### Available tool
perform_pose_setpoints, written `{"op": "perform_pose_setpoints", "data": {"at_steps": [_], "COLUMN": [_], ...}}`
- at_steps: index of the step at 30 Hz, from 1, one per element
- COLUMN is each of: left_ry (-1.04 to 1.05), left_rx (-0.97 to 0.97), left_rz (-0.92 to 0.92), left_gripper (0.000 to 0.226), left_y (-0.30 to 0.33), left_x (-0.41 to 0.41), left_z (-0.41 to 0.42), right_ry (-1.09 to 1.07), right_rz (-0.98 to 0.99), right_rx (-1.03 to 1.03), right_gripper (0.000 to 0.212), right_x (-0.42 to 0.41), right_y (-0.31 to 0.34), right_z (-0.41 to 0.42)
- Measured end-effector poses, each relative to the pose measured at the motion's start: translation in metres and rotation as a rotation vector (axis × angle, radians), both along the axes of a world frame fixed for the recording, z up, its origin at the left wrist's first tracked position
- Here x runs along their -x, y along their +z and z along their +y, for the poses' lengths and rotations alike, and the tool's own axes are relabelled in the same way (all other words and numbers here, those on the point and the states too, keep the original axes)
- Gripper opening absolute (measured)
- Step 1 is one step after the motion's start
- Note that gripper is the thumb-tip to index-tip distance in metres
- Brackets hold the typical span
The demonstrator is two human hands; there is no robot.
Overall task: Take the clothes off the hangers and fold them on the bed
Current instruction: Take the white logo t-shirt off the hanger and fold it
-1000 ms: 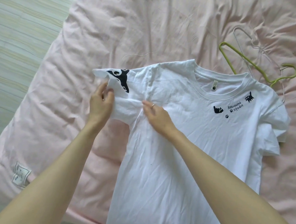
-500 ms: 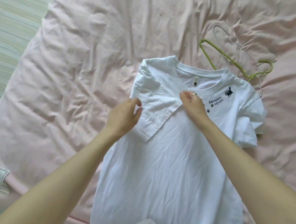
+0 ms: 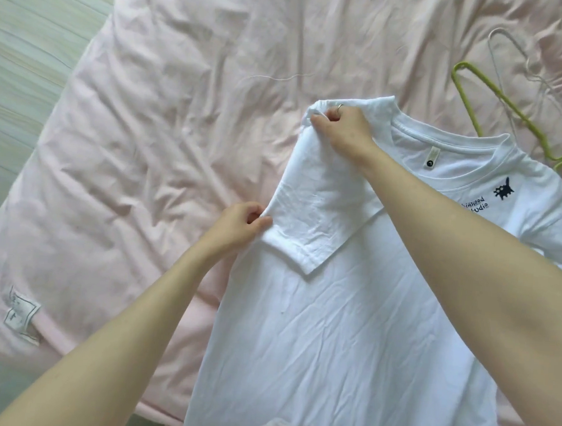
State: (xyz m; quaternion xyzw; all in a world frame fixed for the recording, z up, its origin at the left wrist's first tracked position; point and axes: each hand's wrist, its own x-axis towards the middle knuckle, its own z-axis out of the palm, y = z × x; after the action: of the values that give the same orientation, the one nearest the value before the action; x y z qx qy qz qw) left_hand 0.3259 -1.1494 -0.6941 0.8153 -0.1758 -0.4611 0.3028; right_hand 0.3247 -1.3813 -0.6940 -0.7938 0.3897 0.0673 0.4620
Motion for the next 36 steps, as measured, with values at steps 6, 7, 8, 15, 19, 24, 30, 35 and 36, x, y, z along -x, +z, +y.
{"op": "perform_pose_setpoints", "data": {"at_steps": [6,7,8,15,19,24,30,35,36], "left_ry": [-0.01,-0.016,-0.023,-0.556,-0.799,-0.858,-0.963,-1.008,-0.983], "left_rx": [-0.012,-0.029,-0.024,0.045,-0.101,-0.13,-0.127,-0.115,-0.128], "left_rz": [-0.095,-0.173,-0.276,-0.831,-0.662,-0.646,-0.632,-0.617,-0.586], "left_gripper": [0.006,0.009,0.016,0.05,0.055,0.057,0.055,0.054,0.054], "left_y": [-0.003,-0.001,0.0,0.0,-0.003,0.005,0.009,0.004,0.002], "left_x": [0.0,0.002,0.005,0.035,0.064,0.092,0.146,0.191,0.196], "left_z": [0.003,0.002,0.002,-0.036,-0.059,-0.079,-0.12,-0.152,-0.155], "right_ry": [-0.009,-0.001,0.007,-0.062,-0.111,-0.368,-0.998,-1.481,-1.472], "right_rz": [-0.026,-0.021,-0.007,0.065,0.115,0.221,0.322,-0.107,-0.14], "right_rx": [0.004,0.018,0.038,0.182,0.233,0.457,0.171,-0.752,-0.869], "right_gripper": [0.023,0.024,0.028,0.032,0.029,0.025,0.037,0.032,0.035], "right_x": [-0.012,-0.009,-0.004,0.09,0.168,0.261,0.344,0.375,0.374], "right_y": [-0.009,-0.008,-0.005,0.009,0.011,0.02,0.026,0.027,0.028], "right_z": [0.004,0.005,0.005,-0.003,-0.005,-0.018,-0.055,-0.084,-0.089]}}
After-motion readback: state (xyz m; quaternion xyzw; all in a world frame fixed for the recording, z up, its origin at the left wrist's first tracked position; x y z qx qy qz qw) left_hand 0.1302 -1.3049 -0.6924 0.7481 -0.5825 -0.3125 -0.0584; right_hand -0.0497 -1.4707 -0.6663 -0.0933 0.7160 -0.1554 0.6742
